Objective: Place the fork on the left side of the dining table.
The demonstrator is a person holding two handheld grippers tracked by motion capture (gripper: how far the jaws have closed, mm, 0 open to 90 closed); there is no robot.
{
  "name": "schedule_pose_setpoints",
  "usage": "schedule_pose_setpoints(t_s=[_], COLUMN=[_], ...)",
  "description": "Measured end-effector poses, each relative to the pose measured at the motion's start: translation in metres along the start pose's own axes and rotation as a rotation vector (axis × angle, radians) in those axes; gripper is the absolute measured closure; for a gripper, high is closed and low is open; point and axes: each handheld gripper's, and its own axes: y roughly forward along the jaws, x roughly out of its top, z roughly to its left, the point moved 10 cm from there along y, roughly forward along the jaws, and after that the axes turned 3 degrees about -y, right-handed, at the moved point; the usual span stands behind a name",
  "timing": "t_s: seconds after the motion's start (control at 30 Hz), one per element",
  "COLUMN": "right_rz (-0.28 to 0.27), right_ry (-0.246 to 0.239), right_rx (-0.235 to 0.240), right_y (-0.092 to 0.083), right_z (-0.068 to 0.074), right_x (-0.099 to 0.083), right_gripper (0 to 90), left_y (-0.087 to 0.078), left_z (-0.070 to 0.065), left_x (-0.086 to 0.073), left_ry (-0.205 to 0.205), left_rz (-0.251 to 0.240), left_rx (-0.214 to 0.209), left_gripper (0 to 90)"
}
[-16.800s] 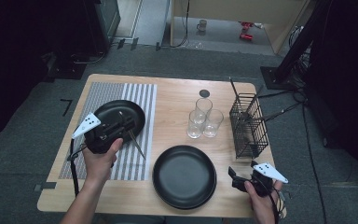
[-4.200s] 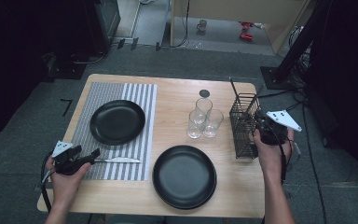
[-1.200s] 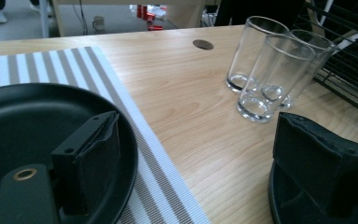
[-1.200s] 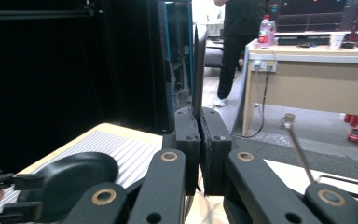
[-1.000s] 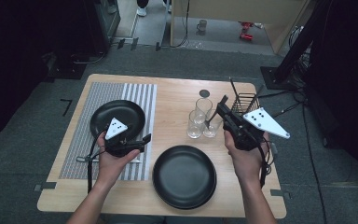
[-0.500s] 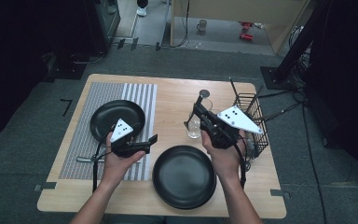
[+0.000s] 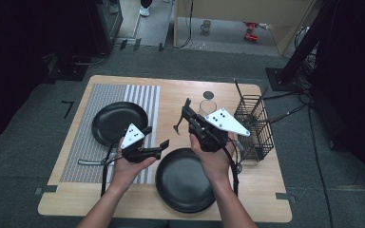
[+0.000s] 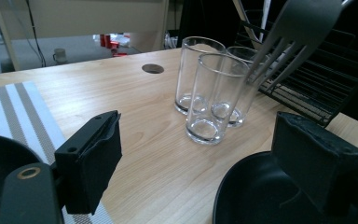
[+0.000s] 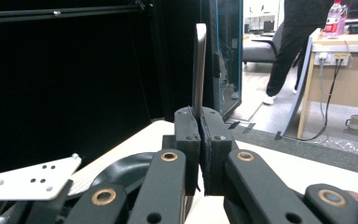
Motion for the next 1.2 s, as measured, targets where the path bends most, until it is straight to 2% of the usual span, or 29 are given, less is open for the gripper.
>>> schedule_pose_setpoints(t_s=[0.23,0.3,0.43,0.6,0.73,0.9,1.1,1.2], right_rz=[0.005,0.005,0.005,0.008,0.005,0.006,0.004,0.005], right_ry=[0.009,0.010,0.012,0.013,0.018,0.029,0.025,0.011], right_rx=[0.013,0.019,0.026,0.032,0.032,0.030,0.030,0.032], right_y=[0.005,0.006,0.008,0.010,0.010,0.012,0.013,0.013], right_z=[0.010,0.013,0.020,0.025,0.028,0.030,0.031,0.033], right_x=[-0.005,-0.007,-0.010,-0.013,-0.014,-0.016,-0.018,-0.019], right_gripper=[88.4,88.4,88.4,88.3,88.3,88.3,86.4,83.4], left_y=[0.005,0.006,0.006,0.005,0.004,0.003,0.001,0.000], left_z=[-0.008,-0.009,-0.007,-0.005,-0.003,-0.002,0.002,0.004], left_x=[0.002,0.002,0.003,0.005,0.006,0.006,0.005,0.006], left_ry=[0.031,0.035,0.040,0.045,0.012,-0.016,-0.034,-0.062], left_rz=[-0.026,-0.031,-0.032,-0.040,-0.035,-0.030,-0.028,-0.030], left_rx=[0.007,0.022,0.062,0.089,0.105,0.085,0.085,0.077], left_gripper=[25.1,26.8,36.3,45.9,52.0,66.9,75.4,82.4])
